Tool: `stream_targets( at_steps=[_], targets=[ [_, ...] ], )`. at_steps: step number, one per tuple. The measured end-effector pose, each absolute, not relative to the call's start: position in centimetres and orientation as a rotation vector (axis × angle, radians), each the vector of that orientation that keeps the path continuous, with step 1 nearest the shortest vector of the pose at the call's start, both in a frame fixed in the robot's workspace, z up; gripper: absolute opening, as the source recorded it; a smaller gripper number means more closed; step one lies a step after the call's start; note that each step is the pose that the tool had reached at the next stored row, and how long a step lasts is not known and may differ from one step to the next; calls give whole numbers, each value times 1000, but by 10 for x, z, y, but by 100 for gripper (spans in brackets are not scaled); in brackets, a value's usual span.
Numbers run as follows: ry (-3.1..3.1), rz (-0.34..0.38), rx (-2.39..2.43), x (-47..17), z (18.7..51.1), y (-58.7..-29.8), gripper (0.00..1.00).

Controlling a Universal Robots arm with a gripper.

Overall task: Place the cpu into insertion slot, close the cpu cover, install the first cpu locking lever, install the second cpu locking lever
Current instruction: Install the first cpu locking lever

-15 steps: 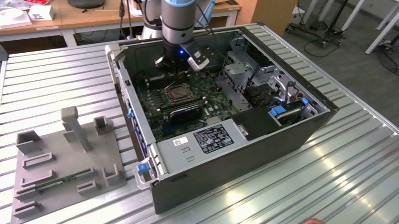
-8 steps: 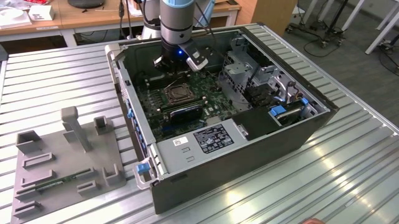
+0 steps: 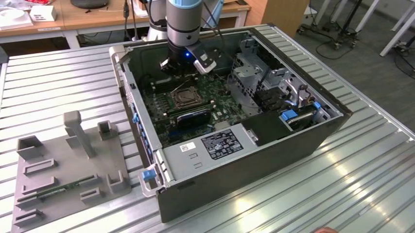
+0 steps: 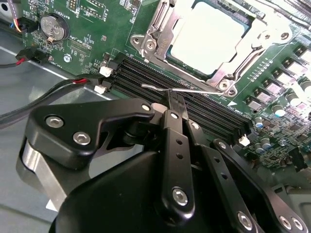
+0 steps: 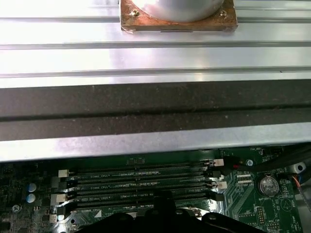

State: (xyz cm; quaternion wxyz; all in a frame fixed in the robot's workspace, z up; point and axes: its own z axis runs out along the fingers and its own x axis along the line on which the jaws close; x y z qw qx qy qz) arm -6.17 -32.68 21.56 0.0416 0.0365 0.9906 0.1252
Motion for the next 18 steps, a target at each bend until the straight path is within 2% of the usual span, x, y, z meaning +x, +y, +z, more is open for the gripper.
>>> stream_targets(
  at_steps=[18],
  targets=[
    [2980, 381, 100, -69, 211, -327, 11]
  ],
)
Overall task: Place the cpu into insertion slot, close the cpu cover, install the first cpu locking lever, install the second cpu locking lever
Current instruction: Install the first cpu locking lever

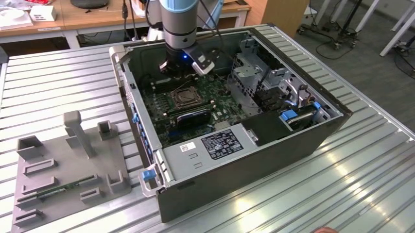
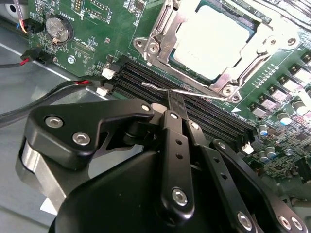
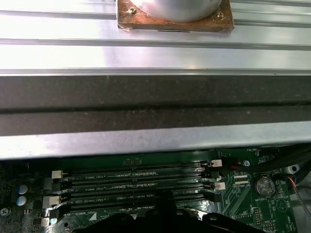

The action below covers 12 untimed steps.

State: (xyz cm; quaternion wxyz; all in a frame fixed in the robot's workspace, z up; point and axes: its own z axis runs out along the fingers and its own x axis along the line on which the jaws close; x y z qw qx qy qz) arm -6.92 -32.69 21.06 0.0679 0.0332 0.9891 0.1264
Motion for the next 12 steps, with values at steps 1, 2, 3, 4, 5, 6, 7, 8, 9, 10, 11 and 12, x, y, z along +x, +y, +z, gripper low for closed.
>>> stream_targets(
  at_steps=[1, 2, 3, 4, 5, 6, 7, 8, 9, 10, 11, 12],
  targets=[
    [2978, 381, 100, -70, 211, -327, 11],
    [2976, 381, 99, -70, 210, -327, 11],
    [2973, 381, 98, -70, 210, -327, 11],
    [2971, 380, 98, -70, 210, -327, 11],
    [2969, 380, 97, -70, 210, -327, 11],
    [2966, 380, 97, -70, 210, -327, 11],
    [2963, 380, 96, -70, 209, -327, 11],
    [2960, 380, 95, -70, 209, -327, 11],
    [2957, 380, 95, -70, 209, -327, 11],
    [2954, 379, 94, -70, 208, -327, 11],
    [2951, 379, 93, -70, 208, -327, 11],
    [2948, 379, 93, -70, 208, -327, 11]
  ],
)
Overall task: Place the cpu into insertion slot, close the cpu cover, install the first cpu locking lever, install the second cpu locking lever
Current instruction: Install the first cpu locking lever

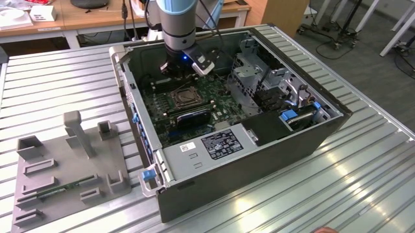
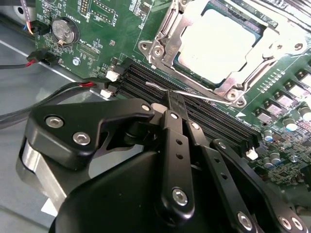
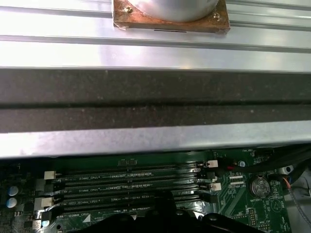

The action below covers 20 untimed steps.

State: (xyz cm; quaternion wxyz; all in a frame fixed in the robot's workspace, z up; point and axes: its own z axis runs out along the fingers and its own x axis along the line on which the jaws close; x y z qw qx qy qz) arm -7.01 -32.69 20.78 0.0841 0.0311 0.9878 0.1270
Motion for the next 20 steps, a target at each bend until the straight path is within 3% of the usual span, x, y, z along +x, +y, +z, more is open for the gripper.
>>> stream_targets(
  at_steps=[20],
  targets=[
    [2910, 376, 85, -73, 200, -327, 11]
  ],
)
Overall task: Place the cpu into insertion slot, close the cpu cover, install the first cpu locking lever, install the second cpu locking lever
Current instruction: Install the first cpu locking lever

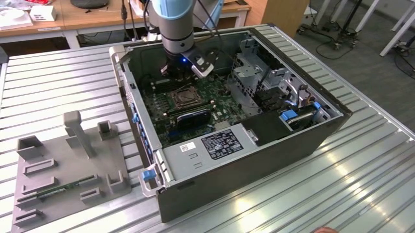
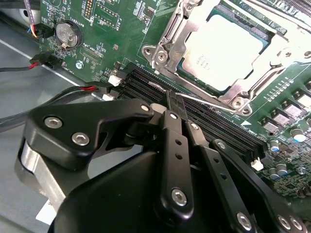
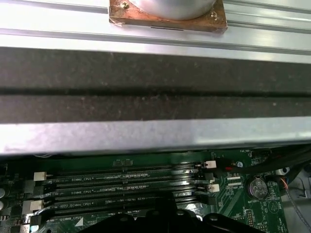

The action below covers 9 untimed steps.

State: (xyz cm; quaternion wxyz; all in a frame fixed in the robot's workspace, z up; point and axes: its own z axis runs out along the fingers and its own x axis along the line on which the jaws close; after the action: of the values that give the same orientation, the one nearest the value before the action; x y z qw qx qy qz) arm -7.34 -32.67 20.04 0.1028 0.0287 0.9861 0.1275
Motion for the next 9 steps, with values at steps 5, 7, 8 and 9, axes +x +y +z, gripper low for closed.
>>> stream_targets(
  at_steps=[5, 7, 8, 9],
  targets=[
    [2903, 375, 83, -75, 199, -326, 11],
    [2901, 373, 82, -75, 198, -326, 11],
    [2900, 372, 82, -75, 197, -326, 11],
    [2899, 370, 82, -75, 197, -326, 11]
  ],
)
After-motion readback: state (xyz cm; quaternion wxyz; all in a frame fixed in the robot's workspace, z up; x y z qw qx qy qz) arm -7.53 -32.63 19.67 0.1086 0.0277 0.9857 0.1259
